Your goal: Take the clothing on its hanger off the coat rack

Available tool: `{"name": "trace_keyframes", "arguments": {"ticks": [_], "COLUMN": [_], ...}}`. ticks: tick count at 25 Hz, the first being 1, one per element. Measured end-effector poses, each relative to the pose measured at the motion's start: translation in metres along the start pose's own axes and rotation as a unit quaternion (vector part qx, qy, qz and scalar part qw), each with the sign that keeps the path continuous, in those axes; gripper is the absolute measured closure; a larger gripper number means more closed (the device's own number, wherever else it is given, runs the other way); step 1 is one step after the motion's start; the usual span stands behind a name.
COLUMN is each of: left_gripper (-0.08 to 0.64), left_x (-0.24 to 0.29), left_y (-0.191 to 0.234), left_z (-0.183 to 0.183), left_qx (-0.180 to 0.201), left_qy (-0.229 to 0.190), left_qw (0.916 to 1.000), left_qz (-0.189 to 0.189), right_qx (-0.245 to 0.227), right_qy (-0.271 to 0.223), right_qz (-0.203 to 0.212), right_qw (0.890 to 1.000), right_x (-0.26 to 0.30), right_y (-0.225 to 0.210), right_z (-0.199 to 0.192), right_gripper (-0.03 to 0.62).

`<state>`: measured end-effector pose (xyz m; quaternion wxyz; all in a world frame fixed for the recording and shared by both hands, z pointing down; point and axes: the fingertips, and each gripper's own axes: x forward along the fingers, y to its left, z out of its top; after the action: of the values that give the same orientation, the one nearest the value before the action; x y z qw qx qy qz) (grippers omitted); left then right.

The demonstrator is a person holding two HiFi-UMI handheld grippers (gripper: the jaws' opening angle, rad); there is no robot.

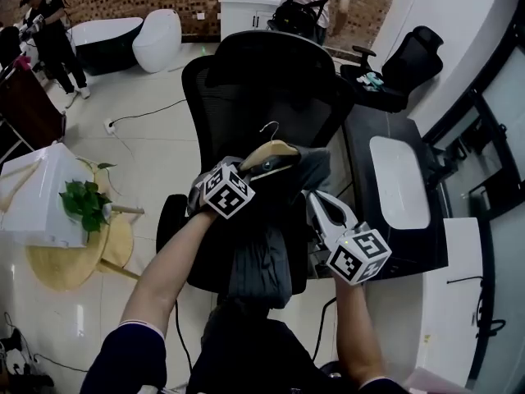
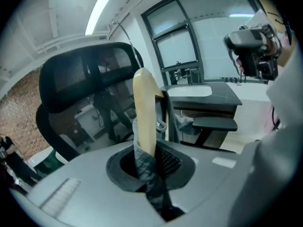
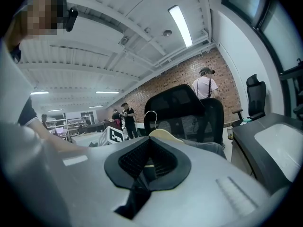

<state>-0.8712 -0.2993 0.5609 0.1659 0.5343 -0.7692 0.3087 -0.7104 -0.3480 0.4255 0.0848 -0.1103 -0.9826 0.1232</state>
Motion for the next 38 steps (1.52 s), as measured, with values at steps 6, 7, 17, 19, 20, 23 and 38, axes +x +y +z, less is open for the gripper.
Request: {"name": "trace_keyframes", "arguments": {"ticks": [6, 7, 17, 19, 20, 23, 38], "left_gripper": [0.531, 0.531, 0.526, 0.523, 0.522, 0.466, 0.528], "left_x": [0.031, 0.036, 0.075, 0.081, 0.083, 0.086, -0.023], "left_y": [-0.046, -0.055, -0.102, -0.108, -0.111, -0.111, -0.065], "left_z": [-0.054, -0.064, -0.143, -0.162, -0.17, -0.184, -0.035], "left_qx": [-0.036, -0.048, -0.142, -0.156, -0.164, -0.184, -0.208], "left_qy": [0.047, 0.053, 0.096, 0.114, 0.123, 0.132, -0.068], "left_qw": [0.9977, 0.9968, 0.9843, 0.9801, 0.9776, 0.9734, 0.9757], "left_qz": [-0.032, -0.036, -0.042, -0.045, -0.048, -0.037, 0.018], "right_qx": [0.014, 0.017, 0.037, 0.04, 0.042, 0.046, 0.021], "right_qy": [0.02, 0.024, 0.062, 0.071, 0.075, 0.082, 0.04], "right_qz": [-0.008, -0.01, -0.017, -0.015, -0.014, -0.014, 0.018], "right_qw": [1.0, 1.0, 0.997, 0.997, 0.996, 0.995, 0.999], "right_x": [-0.014, -0.016, -0.029, -0.029, -0.03, -0.031, -0.002], "right_y": [-0.009, -0.011, -0.031, -0.032, -0.033, -0.036, -0.019], "right_z": [-0.027, -0.032, -0.077, -0.086, -0.09, -0.097, -0.052], "right_gripper": [0.591, 0.591, 0.591, 0.591, 0.591, 0.591, 0.591]}}
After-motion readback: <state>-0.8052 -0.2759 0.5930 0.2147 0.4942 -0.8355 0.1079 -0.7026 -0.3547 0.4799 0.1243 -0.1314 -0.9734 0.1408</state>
